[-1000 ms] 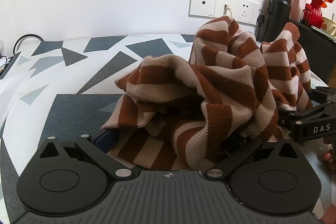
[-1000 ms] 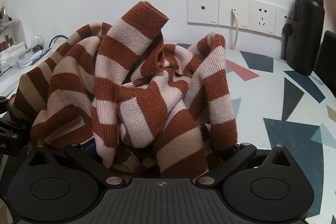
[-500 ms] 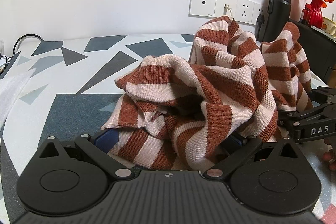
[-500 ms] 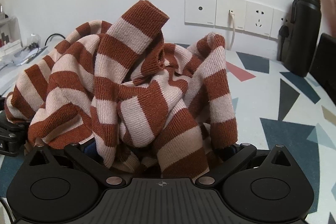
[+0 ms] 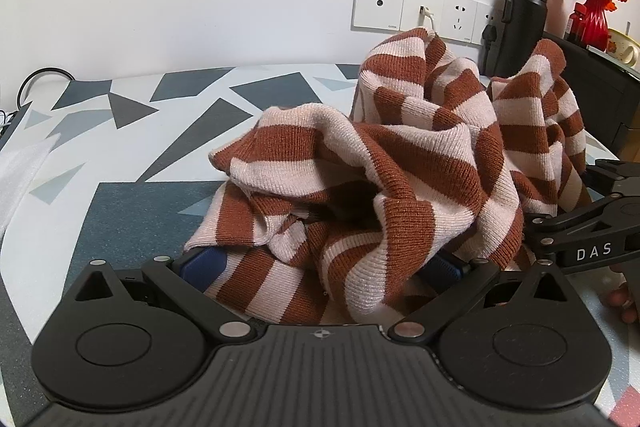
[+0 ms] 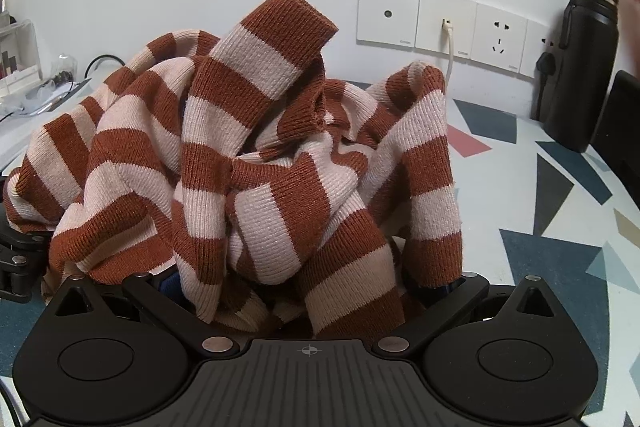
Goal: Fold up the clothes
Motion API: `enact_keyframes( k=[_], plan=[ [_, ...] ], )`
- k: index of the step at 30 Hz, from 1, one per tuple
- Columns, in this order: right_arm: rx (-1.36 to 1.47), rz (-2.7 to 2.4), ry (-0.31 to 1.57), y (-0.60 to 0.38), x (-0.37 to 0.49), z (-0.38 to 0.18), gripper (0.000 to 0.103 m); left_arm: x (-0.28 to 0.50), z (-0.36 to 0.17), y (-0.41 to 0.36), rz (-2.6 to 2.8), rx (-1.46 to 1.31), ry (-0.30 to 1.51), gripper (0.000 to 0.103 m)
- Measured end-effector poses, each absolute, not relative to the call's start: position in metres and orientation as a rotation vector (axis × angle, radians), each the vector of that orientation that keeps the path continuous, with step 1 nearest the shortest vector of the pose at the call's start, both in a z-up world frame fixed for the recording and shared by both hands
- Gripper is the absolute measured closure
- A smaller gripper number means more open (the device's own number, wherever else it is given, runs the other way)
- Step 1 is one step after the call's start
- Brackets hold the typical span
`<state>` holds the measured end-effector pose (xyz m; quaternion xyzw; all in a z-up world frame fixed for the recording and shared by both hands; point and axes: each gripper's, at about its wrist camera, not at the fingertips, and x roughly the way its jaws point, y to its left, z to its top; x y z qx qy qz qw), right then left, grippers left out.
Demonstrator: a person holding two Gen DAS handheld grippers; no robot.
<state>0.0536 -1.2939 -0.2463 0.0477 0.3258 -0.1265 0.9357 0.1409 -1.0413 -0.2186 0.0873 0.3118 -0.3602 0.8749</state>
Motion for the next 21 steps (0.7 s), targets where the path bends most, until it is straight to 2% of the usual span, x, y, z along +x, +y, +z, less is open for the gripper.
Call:
enact_keyframes(
  k=[21],
  plan=[
    [0.093,-0.264,0.666,-1.2913,0.0505,-0.2473,0.001,0.1397,-0.2169,-1.041,-0.743,0.178,0.653,0.0]
  ],
)
